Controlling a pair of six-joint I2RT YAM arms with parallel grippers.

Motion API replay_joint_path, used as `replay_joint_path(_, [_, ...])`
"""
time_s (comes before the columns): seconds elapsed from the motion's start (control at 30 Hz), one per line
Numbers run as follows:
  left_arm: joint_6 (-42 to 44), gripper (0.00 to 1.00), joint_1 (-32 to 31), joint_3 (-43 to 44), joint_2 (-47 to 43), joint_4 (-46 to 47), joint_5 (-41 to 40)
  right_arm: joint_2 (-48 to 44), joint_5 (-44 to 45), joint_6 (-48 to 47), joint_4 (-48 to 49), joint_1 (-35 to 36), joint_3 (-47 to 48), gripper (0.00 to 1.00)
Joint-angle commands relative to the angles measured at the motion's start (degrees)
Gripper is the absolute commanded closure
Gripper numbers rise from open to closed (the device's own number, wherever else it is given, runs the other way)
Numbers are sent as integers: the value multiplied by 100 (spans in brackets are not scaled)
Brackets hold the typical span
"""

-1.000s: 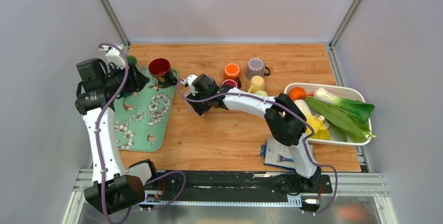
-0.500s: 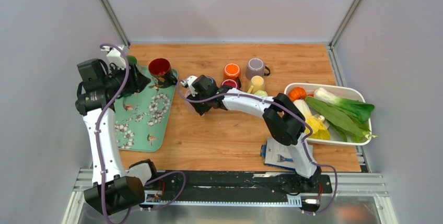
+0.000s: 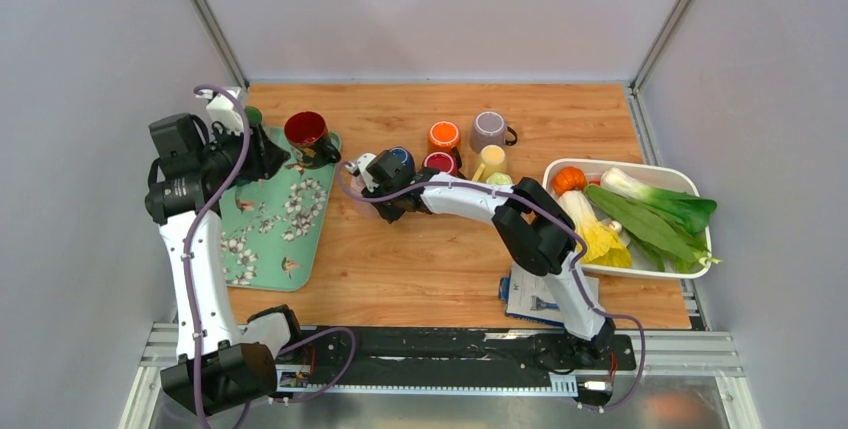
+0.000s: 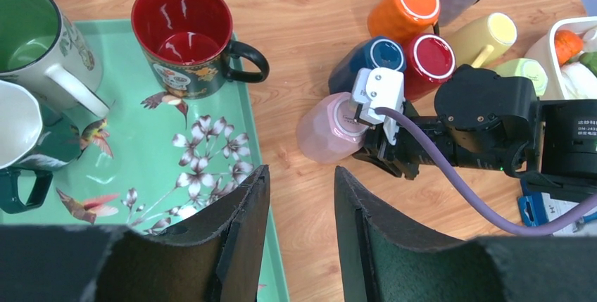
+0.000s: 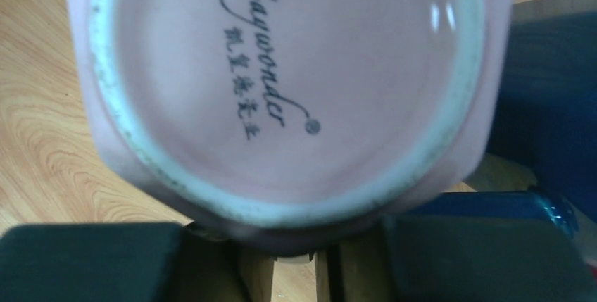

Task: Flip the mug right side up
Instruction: Turn over the cup at the center of the board.

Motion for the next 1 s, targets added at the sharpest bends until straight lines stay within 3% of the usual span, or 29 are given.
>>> replay_joint_path(0.0, [174, 53, -49, 85, -136, 17, 116, -218, 43, -149, 235, 30, 235, 80])
replay_joint_path(0.1, [76, 53, -164, 153, -90, 56, -83, -459, -90, -44, 232, -13, 203, 87])
replay_joint_path(0.23, [637, 51, -635, 306, -94, 117, -326, -876, -968, 10, 229, -151, 187, 100])
replay_joint_path(0.33, [1364, 50, -934, 190, -230, 269, -482, -1174, -1776, -148, 232, -226, 185, 100])
replay_joint_path(0.63, [1772, 45, -1352, -555, -1092, 1816, 14, -2128, -4416, -432, 234, -728, 48, 100])
replay_joint_path(0.77, [2447, 37, -1511, -988, -1684, 2475, 138, -2337, -5152, -24, 349, -1152, -52, 100])
replay_joint_path(0.97, [3946, 36, -1556, -1460, -2368, 2039, 397, -2472, -6498, 1341, 1495, -1724, -449, 100])
